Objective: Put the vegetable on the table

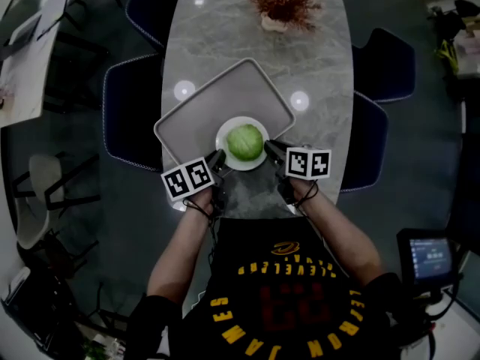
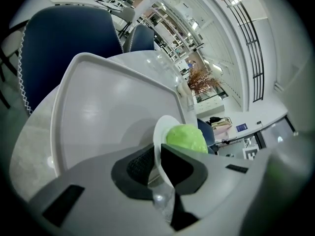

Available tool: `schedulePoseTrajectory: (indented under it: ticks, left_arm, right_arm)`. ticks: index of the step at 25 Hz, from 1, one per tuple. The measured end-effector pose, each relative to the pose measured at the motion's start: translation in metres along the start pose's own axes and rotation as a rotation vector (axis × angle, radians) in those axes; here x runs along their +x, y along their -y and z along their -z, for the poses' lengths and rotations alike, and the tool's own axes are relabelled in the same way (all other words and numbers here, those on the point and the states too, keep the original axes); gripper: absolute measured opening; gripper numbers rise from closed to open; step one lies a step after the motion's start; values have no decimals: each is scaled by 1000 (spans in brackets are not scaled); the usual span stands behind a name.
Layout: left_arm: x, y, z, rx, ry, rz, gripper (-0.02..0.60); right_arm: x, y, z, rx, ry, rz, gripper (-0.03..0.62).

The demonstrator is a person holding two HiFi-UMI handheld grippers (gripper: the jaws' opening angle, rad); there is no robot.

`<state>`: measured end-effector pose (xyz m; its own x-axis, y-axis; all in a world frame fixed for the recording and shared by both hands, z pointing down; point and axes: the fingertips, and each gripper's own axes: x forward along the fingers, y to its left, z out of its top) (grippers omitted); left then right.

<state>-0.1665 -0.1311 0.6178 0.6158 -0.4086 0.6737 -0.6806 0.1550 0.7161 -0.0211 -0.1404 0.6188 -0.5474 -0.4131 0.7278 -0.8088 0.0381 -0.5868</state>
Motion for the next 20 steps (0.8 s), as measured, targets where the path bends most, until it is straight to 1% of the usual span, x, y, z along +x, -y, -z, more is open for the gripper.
schedulePoseTrajectory:
  ticks: [6,10,13,16,20]
  left_arm:
    - [2,22,27,29,12,1,44]
    - [-7,41,58,-3,26,27,44]
    - [-7,53,82,-9,30,24,44]
    - [-8,65,104,4,33,16,44]
    - [-5,80,129,42,29,26,44]
  right_arm:
    - [-31,16,11,3,30,-25,51]
    - [-64,22,24,1,51,-34,51]
    - [-81,34,34,-5,50,-42,51]
    - [-99,44,44,-8,53,-52,51]
    - [-122,60,58,-14,68,-58,51]
